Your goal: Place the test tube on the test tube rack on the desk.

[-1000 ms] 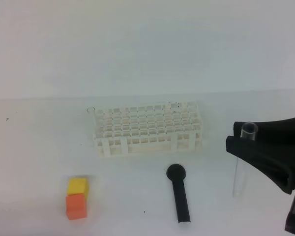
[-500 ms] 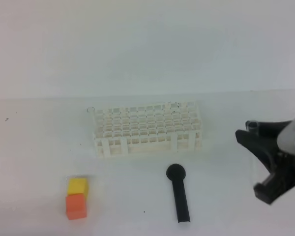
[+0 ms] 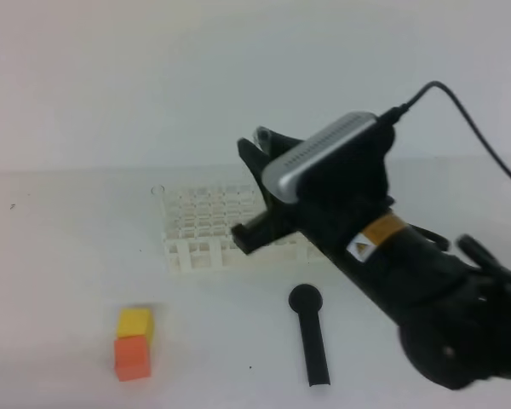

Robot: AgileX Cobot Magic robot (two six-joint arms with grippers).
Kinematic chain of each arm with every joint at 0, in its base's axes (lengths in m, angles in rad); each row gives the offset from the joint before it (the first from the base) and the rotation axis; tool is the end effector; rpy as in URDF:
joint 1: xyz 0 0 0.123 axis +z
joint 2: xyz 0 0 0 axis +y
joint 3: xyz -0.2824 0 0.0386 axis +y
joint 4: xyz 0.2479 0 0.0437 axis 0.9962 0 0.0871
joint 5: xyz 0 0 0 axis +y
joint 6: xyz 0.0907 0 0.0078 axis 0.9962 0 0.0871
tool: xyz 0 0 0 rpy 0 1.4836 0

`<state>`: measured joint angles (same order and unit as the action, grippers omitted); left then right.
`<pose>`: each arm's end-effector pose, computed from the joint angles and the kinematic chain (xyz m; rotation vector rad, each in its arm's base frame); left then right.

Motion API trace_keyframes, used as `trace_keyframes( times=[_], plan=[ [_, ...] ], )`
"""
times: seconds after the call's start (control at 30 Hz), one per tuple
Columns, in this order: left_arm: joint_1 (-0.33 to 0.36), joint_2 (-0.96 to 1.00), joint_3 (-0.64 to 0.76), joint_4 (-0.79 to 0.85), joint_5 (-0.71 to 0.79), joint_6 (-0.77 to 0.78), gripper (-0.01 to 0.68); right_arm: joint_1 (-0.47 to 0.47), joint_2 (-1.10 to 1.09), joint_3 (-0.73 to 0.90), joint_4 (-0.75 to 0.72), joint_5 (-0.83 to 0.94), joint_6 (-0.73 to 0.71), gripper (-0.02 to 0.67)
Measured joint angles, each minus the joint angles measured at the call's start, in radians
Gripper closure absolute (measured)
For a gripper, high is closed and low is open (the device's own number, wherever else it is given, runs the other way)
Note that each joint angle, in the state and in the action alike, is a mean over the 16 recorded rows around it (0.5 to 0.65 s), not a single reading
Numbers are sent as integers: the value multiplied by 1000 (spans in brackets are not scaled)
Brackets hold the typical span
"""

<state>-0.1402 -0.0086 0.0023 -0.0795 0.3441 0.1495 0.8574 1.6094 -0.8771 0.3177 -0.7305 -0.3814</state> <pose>0.0522 -0.0098 0.1818 0.2141 1.8082 -0.0707 0.2446 0.2537 0.2757 -0.5773 1.4130 0.4148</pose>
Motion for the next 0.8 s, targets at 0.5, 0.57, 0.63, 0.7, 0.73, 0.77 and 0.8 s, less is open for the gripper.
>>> trace_keyframes(
  times=[0.5,0.57,0.63,0.7,0.73,0.77,0.8],
  plan=[
    [0,1,0,0,0,-1,674,10,498,-444,-121,-110,137,529],
    [0,1,0,0,0,-1,674,10,522,-466,-123,-100,129,529],
    [0,2,0,0,0,-1,674,10,538,-480,-124,-91,120,529],
    [0,2,0,0,0,-2,674,10,548,-487,-124,-85,110,529],
    [0,2,0,0,0,-2,674,10,552,-488,-124,-82,106,529],
    [0,2,0,0,0,-2,674,10,556,-489,-124,-80,101,529],
    [0,2,0,0,0,-2,674,10,558,-490,-124,-78,96,529]
  ],
)
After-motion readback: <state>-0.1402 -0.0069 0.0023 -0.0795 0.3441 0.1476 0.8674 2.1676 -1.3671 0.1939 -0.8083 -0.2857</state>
